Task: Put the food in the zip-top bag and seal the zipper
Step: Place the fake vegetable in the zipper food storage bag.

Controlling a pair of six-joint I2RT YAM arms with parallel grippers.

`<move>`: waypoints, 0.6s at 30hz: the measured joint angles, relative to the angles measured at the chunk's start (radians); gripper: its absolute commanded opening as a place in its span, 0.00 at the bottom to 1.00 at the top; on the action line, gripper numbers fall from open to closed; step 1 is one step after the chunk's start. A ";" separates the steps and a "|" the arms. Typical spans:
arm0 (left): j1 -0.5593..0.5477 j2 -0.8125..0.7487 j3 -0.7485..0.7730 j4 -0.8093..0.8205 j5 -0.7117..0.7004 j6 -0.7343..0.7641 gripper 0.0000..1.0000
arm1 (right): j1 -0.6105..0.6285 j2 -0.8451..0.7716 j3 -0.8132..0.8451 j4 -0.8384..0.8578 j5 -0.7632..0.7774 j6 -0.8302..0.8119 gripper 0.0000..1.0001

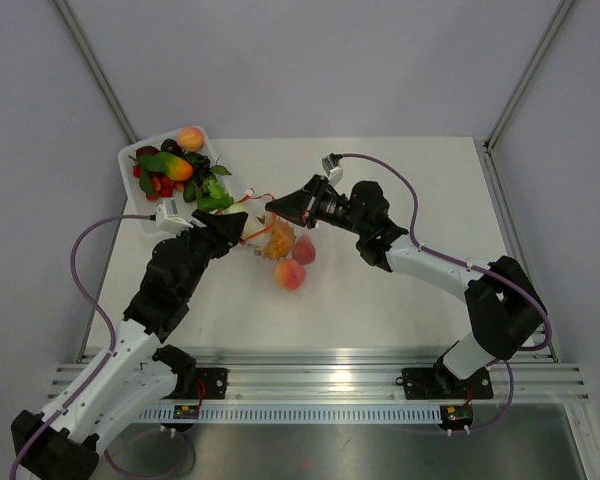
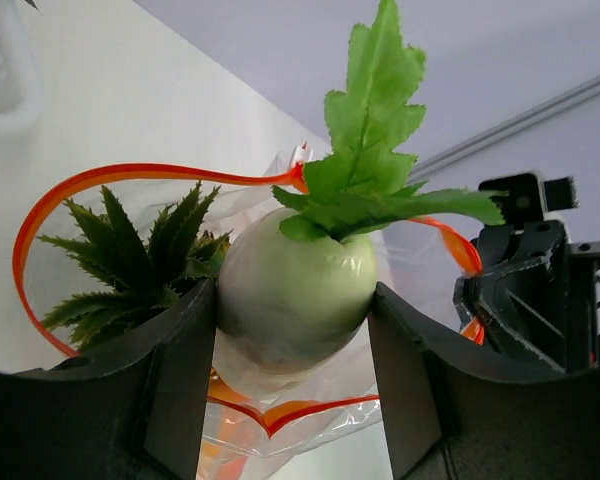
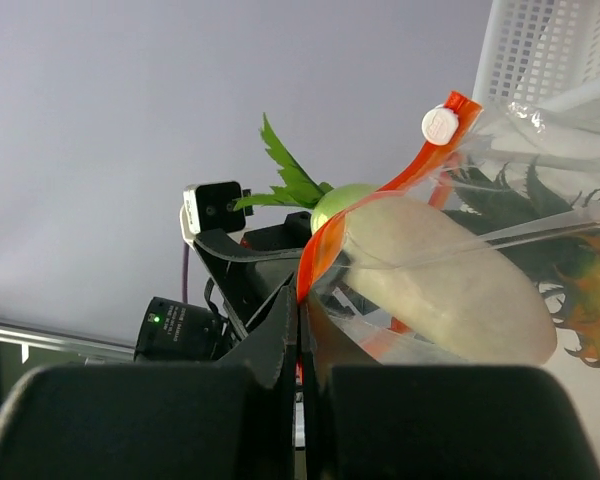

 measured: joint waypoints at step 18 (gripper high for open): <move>-0.014 0.105 -0.048 0.132 0.091 -0.173 0.00 | 0.000 0.047 0.000 0.065 -0.025 0.040 0.00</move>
